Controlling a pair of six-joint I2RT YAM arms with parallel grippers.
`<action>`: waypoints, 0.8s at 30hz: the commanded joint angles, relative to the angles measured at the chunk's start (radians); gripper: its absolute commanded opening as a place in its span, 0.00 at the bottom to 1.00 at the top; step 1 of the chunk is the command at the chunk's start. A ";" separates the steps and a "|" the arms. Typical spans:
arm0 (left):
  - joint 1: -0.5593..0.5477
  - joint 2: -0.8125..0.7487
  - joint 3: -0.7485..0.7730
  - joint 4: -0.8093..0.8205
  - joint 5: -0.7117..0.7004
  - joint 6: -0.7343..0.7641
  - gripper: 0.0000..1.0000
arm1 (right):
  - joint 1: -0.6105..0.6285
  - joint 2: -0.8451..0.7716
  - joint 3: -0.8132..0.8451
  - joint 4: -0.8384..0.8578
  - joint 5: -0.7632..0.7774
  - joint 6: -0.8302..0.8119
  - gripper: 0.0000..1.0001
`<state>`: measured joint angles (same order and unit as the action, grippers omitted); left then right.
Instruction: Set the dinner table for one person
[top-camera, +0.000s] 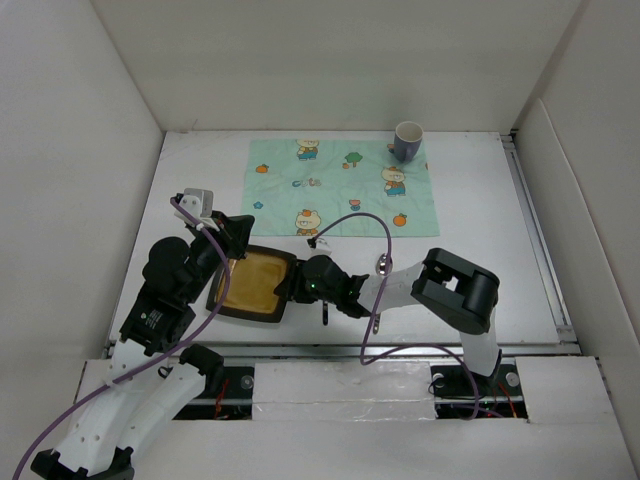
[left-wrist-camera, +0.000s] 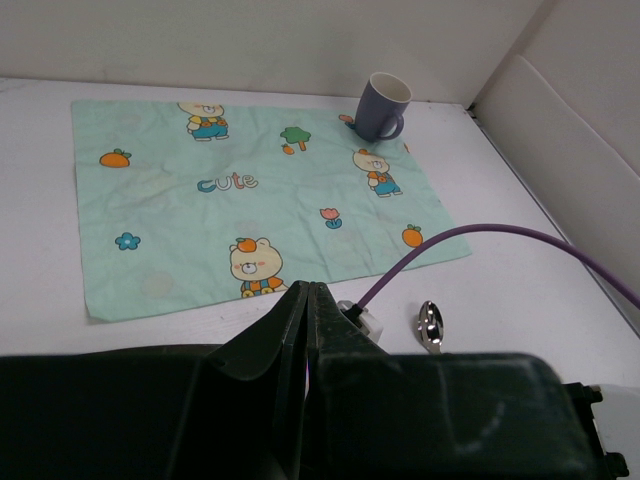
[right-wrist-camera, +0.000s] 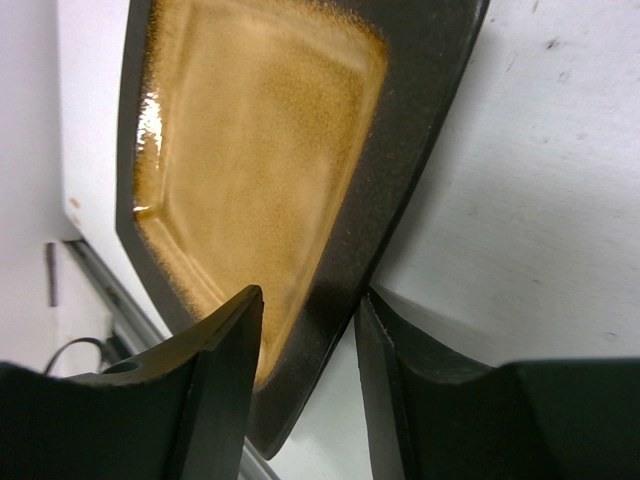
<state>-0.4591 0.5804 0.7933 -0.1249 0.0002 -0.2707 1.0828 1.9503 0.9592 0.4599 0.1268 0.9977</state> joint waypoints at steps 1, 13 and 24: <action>-0.006 0.004 0.004 0.034 0.023 -0.002 0.00 | 0.002 0.051 -0.033 0.094 -0.029 0.065 0.47; -0.006 0.007 0.006 0.034 0.017 -0.001 0.00 | 0.002 0.090 -0.105 0.252 -0.039 0.117 0.06; -0.006 0.019 0.010 0.028 -0.023 0.004 0.00 | -0.044 -0.172 -0.214 0.425 -0.114 -0.037 0.00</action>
<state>-0.4591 0.5926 0.7933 -0.1249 -0.0040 -0.2703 1.0637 1.8938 0.7547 0.8265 0.0349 1.0912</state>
